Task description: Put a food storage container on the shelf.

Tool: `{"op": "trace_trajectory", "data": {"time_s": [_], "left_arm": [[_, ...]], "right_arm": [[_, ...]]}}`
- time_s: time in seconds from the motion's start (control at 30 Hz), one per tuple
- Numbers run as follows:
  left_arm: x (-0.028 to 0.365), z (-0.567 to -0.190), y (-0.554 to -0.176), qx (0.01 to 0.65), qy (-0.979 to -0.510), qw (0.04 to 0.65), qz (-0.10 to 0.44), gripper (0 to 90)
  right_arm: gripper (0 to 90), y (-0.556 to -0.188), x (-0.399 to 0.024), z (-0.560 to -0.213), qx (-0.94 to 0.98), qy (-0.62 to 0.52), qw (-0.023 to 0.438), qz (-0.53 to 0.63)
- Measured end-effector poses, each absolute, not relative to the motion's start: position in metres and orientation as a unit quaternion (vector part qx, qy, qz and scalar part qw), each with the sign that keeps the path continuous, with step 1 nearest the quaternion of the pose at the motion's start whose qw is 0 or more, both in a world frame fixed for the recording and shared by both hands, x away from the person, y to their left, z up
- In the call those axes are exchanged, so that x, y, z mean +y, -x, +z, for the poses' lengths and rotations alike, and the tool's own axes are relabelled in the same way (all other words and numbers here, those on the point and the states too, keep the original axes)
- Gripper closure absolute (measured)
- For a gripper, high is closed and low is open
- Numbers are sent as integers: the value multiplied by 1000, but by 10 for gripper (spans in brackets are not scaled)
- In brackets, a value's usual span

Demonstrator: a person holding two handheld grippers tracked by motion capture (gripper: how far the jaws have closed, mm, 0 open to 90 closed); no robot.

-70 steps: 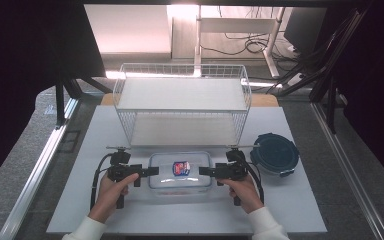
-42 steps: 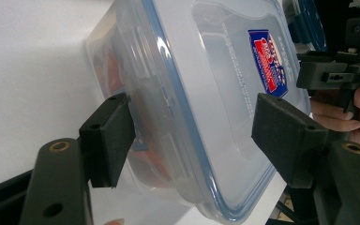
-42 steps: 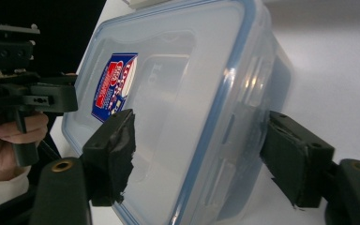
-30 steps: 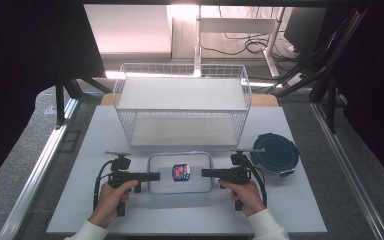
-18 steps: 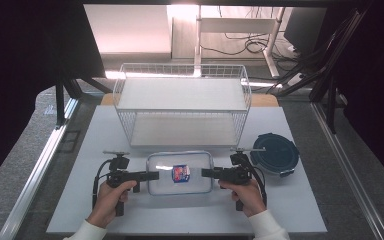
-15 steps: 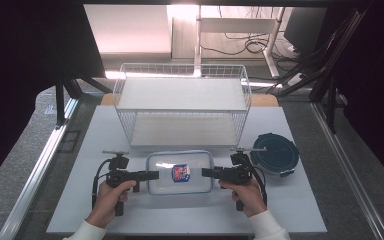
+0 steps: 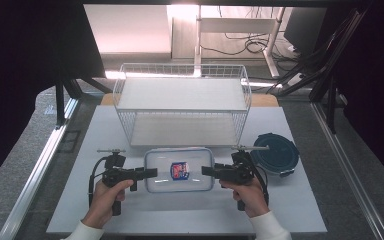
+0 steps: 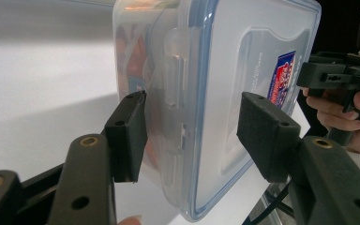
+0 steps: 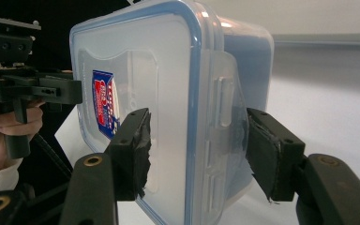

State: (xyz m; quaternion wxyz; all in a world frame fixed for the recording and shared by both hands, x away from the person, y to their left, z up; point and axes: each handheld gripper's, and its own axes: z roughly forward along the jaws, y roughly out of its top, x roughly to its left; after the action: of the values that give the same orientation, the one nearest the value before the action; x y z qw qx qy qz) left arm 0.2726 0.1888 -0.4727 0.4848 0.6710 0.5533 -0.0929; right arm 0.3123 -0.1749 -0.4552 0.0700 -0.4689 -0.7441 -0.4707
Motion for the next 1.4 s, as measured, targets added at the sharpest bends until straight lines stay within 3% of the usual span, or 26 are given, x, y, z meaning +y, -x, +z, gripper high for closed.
{"op": "trace_trajectory", "data": {"time_s": [1.4], "left_arm": [[195,-412,-287,531,-671,515,-55,437]], "right_arm": [[432,-326,-170,-397,-750,430,29,-502]]}}
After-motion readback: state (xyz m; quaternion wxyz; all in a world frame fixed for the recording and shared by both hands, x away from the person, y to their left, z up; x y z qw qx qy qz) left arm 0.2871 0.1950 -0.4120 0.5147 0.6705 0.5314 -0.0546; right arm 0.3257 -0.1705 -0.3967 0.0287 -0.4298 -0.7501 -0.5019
